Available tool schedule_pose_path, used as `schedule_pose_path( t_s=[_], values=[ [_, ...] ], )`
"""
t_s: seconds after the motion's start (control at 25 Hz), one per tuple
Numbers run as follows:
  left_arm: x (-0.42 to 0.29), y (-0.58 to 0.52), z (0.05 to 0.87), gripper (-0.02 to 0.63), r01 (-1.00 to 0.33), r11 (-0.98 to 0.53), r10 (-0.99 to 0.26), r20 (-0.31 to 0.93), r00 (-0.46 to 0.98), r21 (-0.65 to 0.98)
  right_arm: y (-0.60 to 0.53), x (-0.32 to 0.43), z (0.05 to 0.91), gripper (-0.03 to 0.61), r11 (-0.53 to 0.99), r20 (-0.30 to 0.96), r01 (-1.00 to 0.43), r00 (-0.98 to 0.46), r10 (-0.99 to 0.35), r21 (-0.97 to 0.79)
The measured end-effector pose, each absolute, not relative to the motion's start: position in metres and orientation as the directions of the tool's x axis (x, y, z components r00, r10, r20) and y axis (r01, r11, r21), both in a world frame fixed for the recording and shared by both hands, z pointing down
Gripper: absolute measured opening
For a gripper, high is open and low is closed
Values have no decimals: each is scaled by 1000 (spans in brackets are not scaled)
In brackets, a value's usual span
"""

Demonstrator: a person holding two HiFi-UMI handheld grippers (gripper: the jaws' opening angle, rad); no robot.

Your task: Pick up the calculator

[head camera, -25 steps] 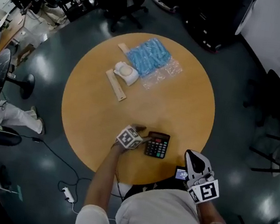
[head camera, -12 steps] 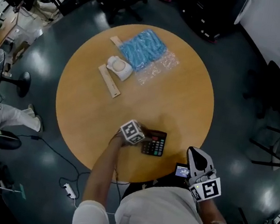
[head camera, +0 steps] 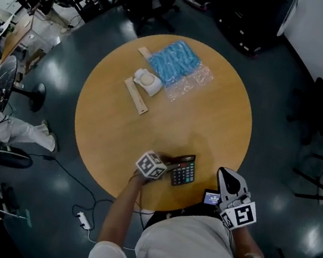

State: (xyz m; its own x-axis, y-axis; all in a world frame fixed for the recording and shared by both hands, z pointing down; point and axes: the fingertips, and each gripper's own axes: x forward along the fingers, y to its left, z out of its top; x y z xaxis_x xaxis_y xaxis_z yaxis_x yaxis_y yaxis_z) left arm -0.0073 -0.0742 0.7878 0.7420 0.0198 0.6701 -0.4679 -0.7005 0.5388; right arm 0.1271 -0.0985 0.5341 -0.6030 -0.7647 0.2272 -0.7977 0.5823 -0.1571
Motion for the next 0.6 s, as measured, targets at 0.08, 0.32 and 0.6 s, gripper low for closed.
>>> schedule_pose_path(
  t_s=[0.08, 0.32, 0.6],
  values=[
    [-14, -67, 779, 87, -514, -678, -56, 661, 749, 525, -97, 122, 532, 15, 592, 217, -791, -612, -761, -153],
    [-37, -44, 754, 83, -677, -586, -324, 637, 700, 446, -84, 109, 520, 15, 613, 182, -777, -630, -755, -142],
    [-72, -23, 706, 77, -848, -431, -613, 589, 527, 309, -67, 97, 512, 14, 625, 160, -770, -638, -753, -130]
  ],
)
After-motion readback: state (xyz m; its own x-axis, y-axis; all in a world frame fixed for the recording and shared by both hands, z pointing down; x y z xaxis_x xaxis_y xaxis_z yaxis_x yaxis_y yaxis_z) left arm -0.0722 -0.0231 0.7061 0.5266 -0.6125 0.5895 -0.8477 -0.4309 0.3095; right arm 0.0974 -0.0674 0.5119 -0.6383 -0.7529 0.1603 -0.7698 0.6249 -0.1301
